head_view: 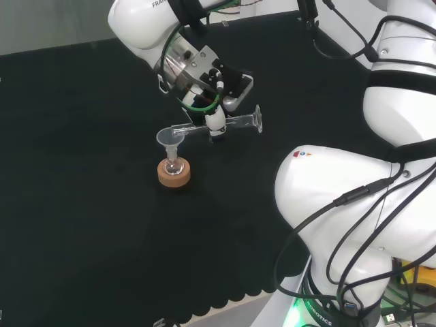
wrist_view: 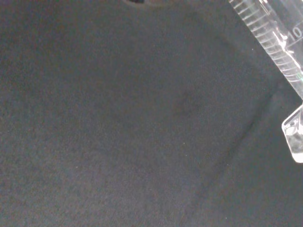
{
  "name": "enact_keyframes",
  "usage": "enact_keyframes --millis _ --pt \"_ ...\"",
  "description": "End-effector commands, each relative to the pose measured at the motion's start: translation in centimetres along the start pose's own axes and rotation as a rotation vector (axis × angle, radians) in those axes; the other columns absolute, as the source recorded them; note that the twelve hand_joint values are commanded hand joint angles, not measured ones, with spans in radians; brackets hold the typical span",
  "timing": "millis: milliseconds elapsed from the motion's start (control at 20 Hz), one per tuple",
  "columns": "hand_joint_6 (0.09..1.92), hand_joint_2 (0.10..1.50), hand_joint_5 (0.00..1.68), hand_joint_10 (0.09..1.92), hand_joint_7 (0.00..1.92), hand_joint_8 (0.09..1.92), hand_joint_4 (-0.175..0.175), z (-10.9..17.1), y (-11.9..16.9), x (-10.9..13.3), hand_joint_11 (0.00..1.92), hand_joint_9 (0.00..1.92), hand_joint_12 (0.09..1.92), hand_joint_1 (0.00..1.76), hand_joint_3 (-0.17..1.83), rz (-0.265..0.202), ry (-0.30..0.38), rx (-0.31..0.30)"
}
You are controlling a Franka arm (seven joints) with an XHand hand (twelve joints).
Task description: Pour the water from the graduated cylinder into the round-bottom flask.
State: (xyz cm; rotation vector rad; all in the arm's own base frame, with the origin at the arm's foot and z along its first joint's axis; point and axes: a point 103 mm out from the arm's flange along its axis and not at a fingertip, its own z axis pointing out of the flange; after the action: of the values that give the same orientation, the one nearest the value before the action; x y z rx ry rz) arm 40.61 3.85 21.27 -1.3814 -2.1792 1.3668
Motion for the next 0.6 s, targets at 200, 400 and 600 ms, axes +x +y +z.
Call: enact_keyframes --millis 200,400,600 --pt "1.12 1.16 0.91 0.09 1.47 0.21 -0.148 -0.21 -0.28 0.04 1.44 1.65 0.62 1.13 0.00 0.005 0.002 0.011" --pt "1.12 1.16 0.91 0.09 1.47 0.21 -0.149 -0.29 -0.35 0.06 1.44 1.65 0.62 1.13 0.00 0.011 0.001 0.012" --pt "1.12 1.16 0.91 0.09 1.47 0.20 -0.149 -0.44 -0.35 0.27 1.44 1.65 0.62 1.13 0.00 0.006 0.001 0.004"
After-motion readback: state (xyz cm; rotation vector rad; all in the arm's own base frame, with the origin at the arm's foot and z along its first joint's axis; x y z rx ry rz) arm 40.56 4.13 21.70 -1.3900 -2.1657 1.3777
